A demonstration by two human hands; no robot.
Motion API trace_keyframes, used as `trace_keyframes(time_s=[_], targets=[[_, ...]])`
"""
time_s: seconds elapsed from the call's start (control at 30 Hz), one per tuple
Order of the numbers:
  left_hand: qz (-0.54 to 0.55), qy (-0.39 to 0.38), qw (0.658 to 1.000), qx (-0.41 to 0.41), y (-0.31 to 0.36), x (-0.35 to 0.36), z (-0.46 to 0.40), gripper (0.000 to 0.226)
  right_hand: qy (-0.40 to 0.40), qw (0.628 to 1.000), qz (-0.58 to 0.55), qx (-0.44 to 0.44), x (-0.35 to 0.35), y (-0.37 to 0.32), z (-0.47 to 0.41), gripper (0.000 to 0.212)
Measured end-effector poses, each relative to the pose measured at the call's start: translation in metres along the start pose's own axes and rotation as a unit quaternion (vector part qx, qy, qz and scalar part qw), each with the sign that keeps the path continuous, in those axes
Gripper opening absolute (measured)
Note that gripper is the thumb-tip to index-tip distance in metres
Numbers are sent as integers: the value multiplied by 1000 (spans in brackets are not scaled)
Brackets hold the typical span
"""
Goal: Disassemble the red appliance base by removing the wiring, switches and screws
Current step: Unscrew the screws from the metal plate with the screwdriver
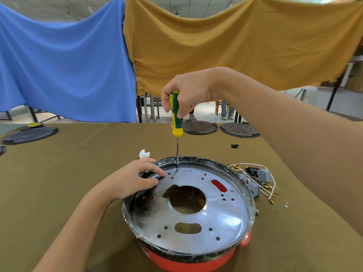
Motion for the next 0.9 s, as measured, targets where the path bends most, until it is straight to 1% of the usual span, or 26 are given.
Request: trace_keyframes(time_s=[0.03, 0.07, 0.1, 0.13, 0.17, 0.2, 0.23, 0.3, 0.37, 0.4, 0.47, 0.5, 0.6, 0.63, 0.7, 0.77, 0.8, 0.83, 0.9], targets=[[-1, 1, 1000, -1, 0, 0, 0, 25, 1, 1000, 3, 16, 1, 1, -1, 18], [-3, 1, 1000, -3, 0, 0, 0, 25, 3, 998, 33, 45, 1, 2, -2, 25], [-4, 2, 1000, -4, 0, 0, 1, 24, 8, 992, 98, 83, 2, 4, -2, 37], [-6, 2, 1000, -2, 0, 0, 0, 24, 21, 976, 182, 122, 2, 7, -2, 47], [-7, 2, 1000, -1, 0, -1, 1, 24, 44, 955, 256, 146, 0, 8, -3, 52], [-7, 0, 1000, 0, 0, -1, 1, 24, 64, 941, 294, 152, -1, 8, -4, 53], [-6, -1, 1000, 0, 0, 0, 1, 24, 73, 942, 295, 141, -1, 9, -5, 51], [-5, -2, 1000, -3, 0, 0, 1, 24, 49, 965, 240, 96, -1, 8, -5, 38], [-7, -1, 1000, -6, 0, 0, 2, 24, 21, 991, 130, 37, -3, 2, -2, 17], [-8, 0, 1000, -5, 1, 0, 1, 24, 8, 997, 75, 14, -3, -2, 1, 11], [-5, 2, 1000, 2, 2, 0, 1, 25, -9, 999, 37, -20, -2, -11, 4, 22], [-4, 1, 1000, 6, 2, 0, 1, 26, -12, 999, 36, -24, -1, -15, 3, 24], [-9, 1, 1000, 11, 3, 0, 2, 26, -17, 999, 40, 0, 2, -24, -2, 17], [-12, -2, 1000, 9, 3, 0, 2, 25, -16, 997, 72, 23, 3, -26, -3, 26], [-16, -6, 1000, 5, 3, 0, 2, 25, 7, 981, 179, 78, 3, -24, -7, 48], [-15, -7, 1000, -2, 3, 0, 2, 25, 55, 954, 277, 98, -2, -23, -11, 55], [-13, -5, 1000, -4, 3, 0, 2, 25, 70, 949, 293, 91, -3, -22, -13, 54], [-11, -3, 1000, -4, 3, 0, 2, 25, 66, 952, 289, 78, -3, -21, -15, 50], [-6, -1, 1000, 1, 3, 0, 2, 25, 17, 973, 228, 38, -2, -22, -14, 30]])
Point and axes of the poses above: each hand's wrist, its own z-axis away from the middle knuckle, its own x-axis out of the palm, y = z × x, the point moved 5 cm from there along -z, towards the middle knuckle, and after that the axes turned 11 degrees about z, right-handed, at the moved point
